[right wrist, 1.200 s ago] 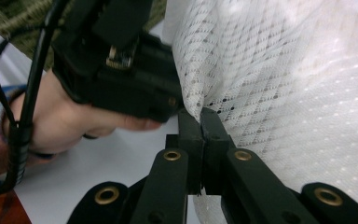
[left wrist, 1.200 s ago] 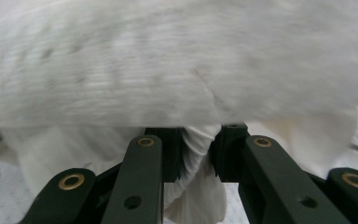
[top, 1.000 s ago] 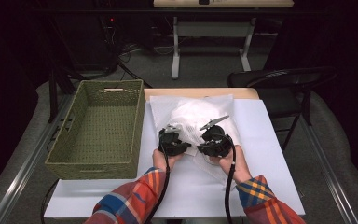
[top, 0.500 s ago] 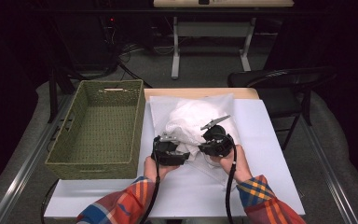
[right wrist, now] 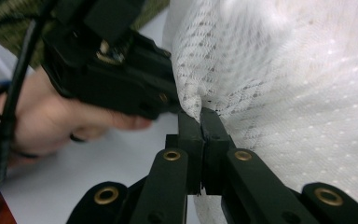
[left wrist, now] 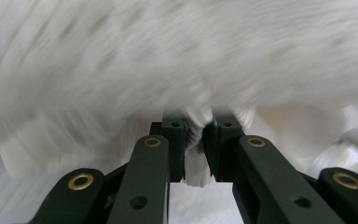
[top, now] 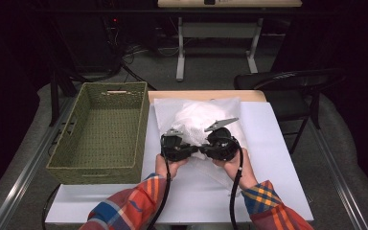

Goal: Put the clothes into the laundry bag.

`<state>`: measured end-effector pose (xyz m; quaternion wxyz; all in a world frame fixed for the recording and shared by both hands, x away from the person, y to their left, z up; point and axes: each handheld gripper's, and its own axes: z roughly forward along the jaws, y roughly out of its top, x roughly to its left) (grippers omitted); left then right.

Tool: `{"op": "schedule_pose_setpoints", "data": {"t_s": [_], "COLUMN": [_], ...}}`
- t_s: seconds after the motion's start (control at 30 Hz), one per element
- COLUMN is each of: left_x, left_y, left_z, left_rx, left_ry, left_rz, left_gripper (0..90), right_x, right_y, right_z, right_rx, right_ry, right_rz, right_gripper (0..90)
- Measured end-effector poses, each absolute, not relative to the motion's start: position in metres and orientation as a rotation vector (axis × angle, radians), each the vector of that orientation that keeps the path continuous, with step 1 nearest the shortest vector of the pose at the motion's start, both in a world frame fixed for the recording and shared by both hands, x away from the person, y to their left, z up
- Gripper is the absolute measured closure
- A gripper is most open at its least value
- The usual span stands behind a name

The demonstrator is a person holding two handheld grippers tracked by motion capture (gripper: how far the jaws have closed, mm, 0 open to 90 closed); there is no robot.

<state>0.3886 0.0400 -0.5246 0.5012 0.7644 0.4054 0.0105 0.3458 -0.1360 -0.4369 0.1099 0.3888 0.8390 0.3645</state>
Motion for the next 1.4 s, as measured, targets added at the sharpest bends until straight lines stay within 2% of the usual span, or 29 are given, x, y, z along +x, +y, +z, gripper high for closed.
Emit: {"op": "schedule_pose_setpoints", "data": {"t_s": [0.1, 0.2, 0.33, 0.47, 0.6, 0.77, 1.13, 1.23, 1.3, 1.4], "left_x": [0.391, 0.397, 0.395, 0.381, 0.367, 0.357, 0.368, 0.375, 0.379, 0.384], "left_y": [0.028, 0.022, 0.025, 0.042, 0.064, 0.088, 0.080, 0.078, 0.078, 0.077], "left_z": [-0.527, -0.546, -0.554, -0.545, -0.543, -0.545, -0.553, -0.555, -0.557, -0.557], "left_rx": [1.874, 1.937, 2.010, 2.070, 2.096, 2.126, 2.109, 2.080, 2.085, 2.089], "left_ry": [0.964, 0.999, 0.974, 0.943, 0.977, 1.068, 1.168, 1.218, 1.253, 1.259], "left_rz": [0.035, 0.022, 0.006, 0.056, 0.093, 0.179, 0.321, 0.366, 0.373, 0.391], "left_gripper": [78.8, 74.8, 61.7, 42.4, 35.7, 35.6, 38.8, 41.1, 46.5, 47.7], "right_x": [0.345, 0.353, 0.360, 0.361, 0.360, 0.359, 0.359, 0.359, 0.359, 0.359], "right_y": [-0.141, -0.147, -0.151, -0.152, -0.150, -0.148, -0.147, -0.147, -0.147, -0.147], "right_z": [-0.431, -0.443, -0.459, -0.459, -0.458, -0.458, -0.458, -0.459, -0.459, -0.459], "right_rx": [1.155, 1.202, 1.254, 1.252, 1.245, 1.229, 1.240, 1.238, 1.235, 1.227], "right_ry": [2.443, 2.461, 2.484, 2.490, 2.494, 2.504, 2.512, 2.515, 2.516, 2.525], "right_rz": [1.093, 1.014, 0.909, 0.898, 0.883, 0.877, 0.880, 0.880, 0.882, 0.889], "right_gripper": [89.6, 89.3, 89.0, 88.8, 88.7, 88.6, 88.5, 88.5, 88.5, 88.4]}}
